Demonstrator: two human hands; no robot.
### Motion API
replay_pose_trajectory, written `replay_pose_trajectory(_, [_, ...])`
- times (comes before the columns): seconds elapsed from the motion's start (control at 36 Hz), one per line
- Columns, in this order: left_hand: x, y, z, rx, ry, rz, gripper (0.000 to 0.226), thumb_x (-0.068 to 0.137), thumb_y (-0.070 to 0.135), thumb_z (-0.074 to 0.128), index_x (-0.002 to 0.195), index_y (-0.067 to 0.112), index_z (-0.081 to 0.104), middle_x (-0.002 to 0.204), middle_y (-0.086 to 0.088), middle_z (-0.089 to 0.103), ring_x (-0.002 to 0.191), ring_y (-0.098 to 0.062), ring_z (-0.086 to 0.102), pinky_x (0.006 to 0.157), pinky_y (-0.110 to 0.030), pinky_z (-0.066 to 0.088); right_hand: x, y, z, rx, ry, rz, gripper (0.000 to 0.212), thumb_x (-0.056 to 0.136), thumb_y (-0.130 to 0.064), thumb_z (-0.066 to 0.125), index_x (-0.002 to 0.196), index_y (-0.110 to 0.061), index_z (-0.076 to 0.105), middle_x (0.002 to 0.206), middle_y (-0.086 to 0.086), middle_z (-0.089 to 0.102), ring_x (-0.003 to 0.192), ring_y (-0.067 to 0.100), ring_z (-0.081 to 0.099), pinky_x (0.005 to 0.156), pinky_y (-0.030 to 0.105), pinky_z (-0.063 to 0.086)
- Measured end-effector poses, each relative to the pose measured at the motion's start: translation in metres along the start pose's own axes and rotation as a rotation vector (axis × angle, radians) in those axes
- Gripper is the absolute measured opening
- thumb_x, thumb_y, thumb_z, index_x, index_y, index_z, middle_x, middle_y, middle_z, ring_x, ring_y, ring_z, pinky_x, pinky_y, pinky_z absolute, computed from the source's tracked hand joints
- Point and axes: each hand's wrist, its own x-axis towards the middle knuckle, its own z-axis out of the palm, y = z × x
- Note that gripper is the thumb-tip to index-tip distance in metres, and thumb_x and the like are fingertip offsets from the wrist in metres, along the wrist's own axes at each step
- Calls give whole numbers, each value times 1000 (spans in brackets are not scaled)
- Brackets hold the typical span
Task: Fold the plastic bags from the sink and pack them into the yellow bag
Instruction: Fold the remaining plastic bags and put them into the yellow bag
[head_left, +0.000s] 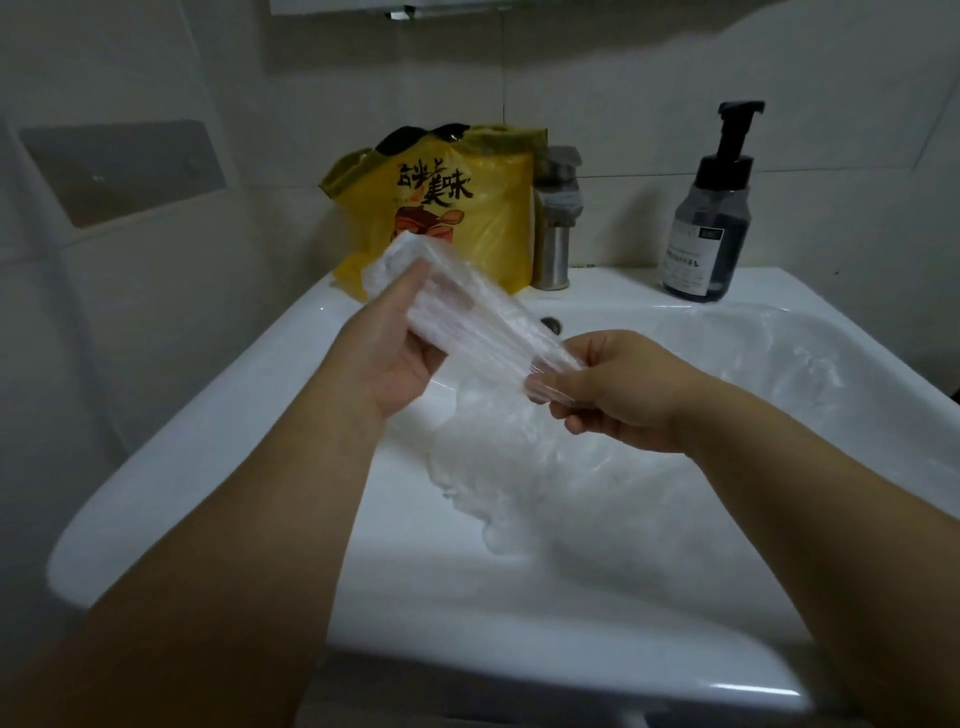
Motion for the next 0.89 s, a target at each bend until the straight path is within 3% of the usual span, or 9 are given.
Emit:
replay_pose_trajectory(0.14, [0, 4, -5, 24, 40, -111, 21, 95, 27, 59, 105, 10, 65, 90, -5, 74, 72, -10, 72, 55, -20, 56, -4, -11, -7, 276, -132, -3, 46, 77, -32, 64, 116, -9, 57, 93, 12, 61, 59, 15, 56, 52, 24, 54])
replay_pose_trajectory(0.22, [0, 3, -7, 5, 97, -183, 19, 93, 25, 62, 105, 11, 64, 91, -4, 73, 77, -12, 70, 57, -20, 58, -5, -15, -15, 342, -75, 6, 36, 91, -18, 53, 126, -15, 53, 103, 17, 55, 60, 23, 58, 55, 33, 58])
replay_pose_trajectory(0.28, [0, 3, -8, 16, 125, -210, 18, 92, 23, 64, 103, 10, 63, 87, -5, 72, 74, -12, 70, 52, -19, 55, -2, -7, -18, 31, 41, -43, 46, 95, -1, 46, 134, -26, 49, 117, 12, 56, 71, 25, 62, 63, 32, 60])
replay_pose_trajectory(0.36, [-1, 2, -8, 47, 122, -255, 23, 88, 22, 67, 106, 8, 63, 78, -6, 73, 64, -13, 71, 49, -19, 54, -1, 5, -11, -604, 89, -315, 77, 89, 3, 59, 145, -41, 28, 144, -4, 39, 109, 12, 52, 80, 6, 47])
replay_pose_trajectory(0.47, [-2, -1, -6, 114, 47, -296, 37, 84, 24, 69, 117, 6, 63, 99, -8, 73, 81, -14, 71, 64, -21, 59, -7, -5, 1, -619, 69, -562, 62, 82, -8, 70, 126, -42, 41, 150, -6, 27, 137, 4, 24, 90, -1, 34])
replay_pose_trajectory(0.56, [-4, 0, -5, 132, -73, -286, 54, 72, 20, 69, 123, 4, 60, 104, -8, 71, 82, -14, 71, 67, -20, 59, -9, -9, 5, -581, 76, -587, 37, 81, -4, 70, 99, -36, 62, 133, -9, 45, 121, 0, 40, 83, -5, 35])
replay_pose_trajectory(0.75, [-8, -1, 2, 319, -285, -171, 39, 81, -17, 48, 117, -7, 58, 95, -11, 70, 77, -11, 71, 61, -16, 54, -10, -10, 4, -536, 69, -464, 7, 87, -23, 67, 92, -23, 72, 82, -24, 64, 70, -18, 57, 65, 1, 42])
replay_pose_trajectory(0.83, [-5, -5, 3, 446, -242, -124, 45, 85, -22, 40, 124, -7, 56, 97, -10, 68, 76, -10, 69, 61, -17, 55, -9, -10, 5, -417, 98, -390, 16, 92, -26, 59, 86, -15, 69, 53, -16, 52, 39, -4, 46, 43, 6, 34])
replay_pose_trajectory(0.89, [-3, -8, 3, 500, -244, -99, 50, 84, -24, 38, 127, -5, 55, 103, -11, 66, 86, -14, 67, 66, -19, 57, -6, -8, 9, -336, 148, -323, 22, 95, -30, 55, 85, -14, 67, 51, -16, 54, 40, -2, 48, 43, 7, 35])
